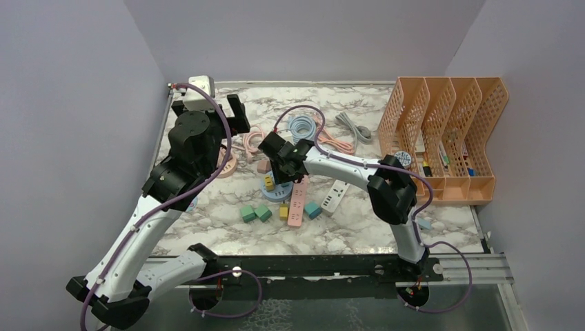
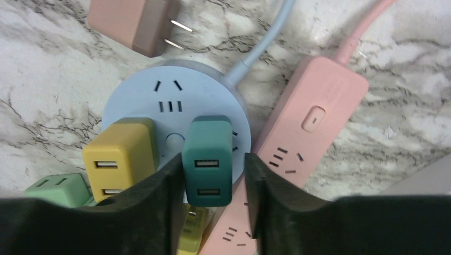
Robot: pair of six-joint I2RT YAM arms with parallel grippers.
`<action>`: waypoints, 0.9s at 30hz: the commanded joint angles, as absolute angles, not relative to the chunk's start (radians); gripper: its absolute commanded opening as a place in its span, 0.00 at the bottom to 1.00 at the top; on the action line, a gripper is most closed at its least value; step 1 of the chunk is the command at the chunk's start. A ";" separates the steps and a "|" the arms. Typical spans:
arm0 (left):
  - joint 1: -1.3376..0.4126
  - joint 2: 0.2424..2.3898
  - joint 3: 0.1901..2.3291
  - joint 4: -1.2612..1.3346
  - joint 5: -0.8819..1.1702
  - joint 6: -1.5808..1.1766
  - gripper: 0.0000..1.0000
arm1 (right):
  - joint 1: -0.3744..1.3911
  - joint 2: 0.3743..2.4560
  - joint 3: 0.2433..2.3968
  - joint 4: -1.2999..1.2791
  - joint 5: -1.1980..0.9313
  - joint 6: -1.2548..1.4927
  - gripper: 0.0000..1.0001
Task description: Insert the plug
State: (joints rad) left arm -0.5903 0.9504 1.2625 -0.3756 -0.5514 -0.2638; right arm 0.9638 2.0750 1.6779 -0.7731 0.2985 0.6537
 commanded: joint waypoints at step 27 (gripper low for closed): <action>-0.484 1.319 0.993 -0.456 -0.183 -0.595 0.89 | 0.907 1.449 1.131 -0.527 0.456 0.830 0.51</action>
State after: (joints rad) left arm -0.5400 1.2434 0.9958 -0.5156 -0.2939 -0.5571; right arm 0.9077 1.4841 1.1503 -0.6006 0.3801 0.8383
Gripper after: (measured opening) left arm 0.873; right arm 0.517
